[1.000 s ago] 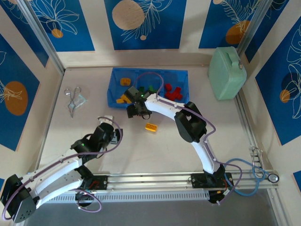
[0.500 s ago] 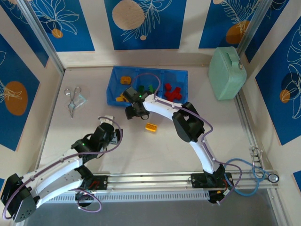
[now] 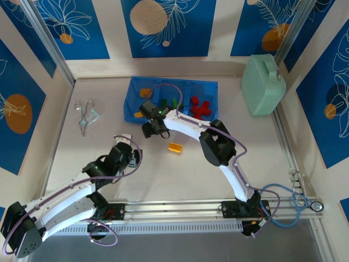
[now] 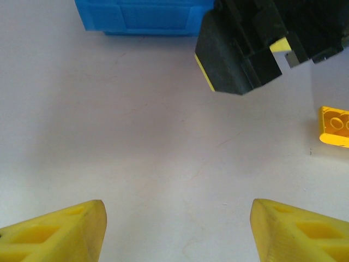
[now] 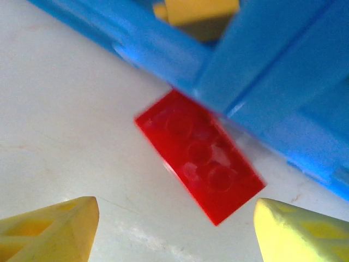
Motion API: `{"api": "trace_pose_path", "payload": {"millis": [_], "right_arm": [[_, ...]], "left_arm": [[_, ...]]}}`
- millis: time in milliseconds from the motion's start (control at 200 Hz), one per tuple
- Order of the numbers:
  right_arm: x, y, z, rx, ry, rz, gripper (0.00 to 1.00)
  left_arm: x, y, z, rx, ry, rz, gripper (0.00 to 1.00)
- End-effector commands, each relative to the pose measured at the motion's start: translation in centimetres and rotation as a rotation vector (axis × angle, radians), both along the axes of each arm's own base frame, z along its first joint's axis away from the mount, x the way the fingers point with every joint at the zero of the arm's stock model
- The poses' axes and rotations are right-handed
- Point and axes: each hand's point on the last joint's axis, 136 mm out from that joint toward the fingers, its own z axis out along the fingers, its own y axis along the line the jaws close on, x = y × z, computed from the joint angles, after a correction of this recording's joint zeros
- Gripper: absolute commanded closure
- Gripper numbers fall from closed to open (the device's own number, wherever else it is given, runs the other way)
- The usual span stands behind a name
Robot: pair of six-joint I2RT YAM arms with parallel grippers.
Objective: Sort the legos into containers by color
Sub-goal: Move the lego to the center of the table.
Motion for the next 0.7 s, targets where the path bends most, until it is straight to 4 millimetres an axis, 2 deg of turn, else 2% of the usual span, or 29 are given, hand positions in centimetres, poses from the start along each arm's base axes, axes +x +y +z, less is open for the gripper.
{"api": "trace_pose_path", "payload": {"millis": [0,120,275,455,695], "right_arm": [[0.2,1.2,1.5,0.013,-0.047,0.039,0.25],[0.5,1.6,1.5,0.02,-0.054,0.044,0.25],[0.7,2.3,0.3,0.02,-0.032,0.066,0.25],[0.0,3.0,-1.0,0.028,0.007,0.099,0.25],[-1.7,2.7,-2.2,0.014,0.042,0.118,0.25]], "left_arm": [[0.4,0.6,1.3,0.012,-0.038,0.014,0.3],[0.4,0.6,1.4,0.015,-0.043,0.016,0.3],[0.3,0.7,1.2,0.016,-0.038,0.016,0.3],[0.2,0.8,1.0,0.018,-0.034,0.019,0.3],[0.3,0.7,0.9,0.016,-0.033,0.017,0.3]]}}
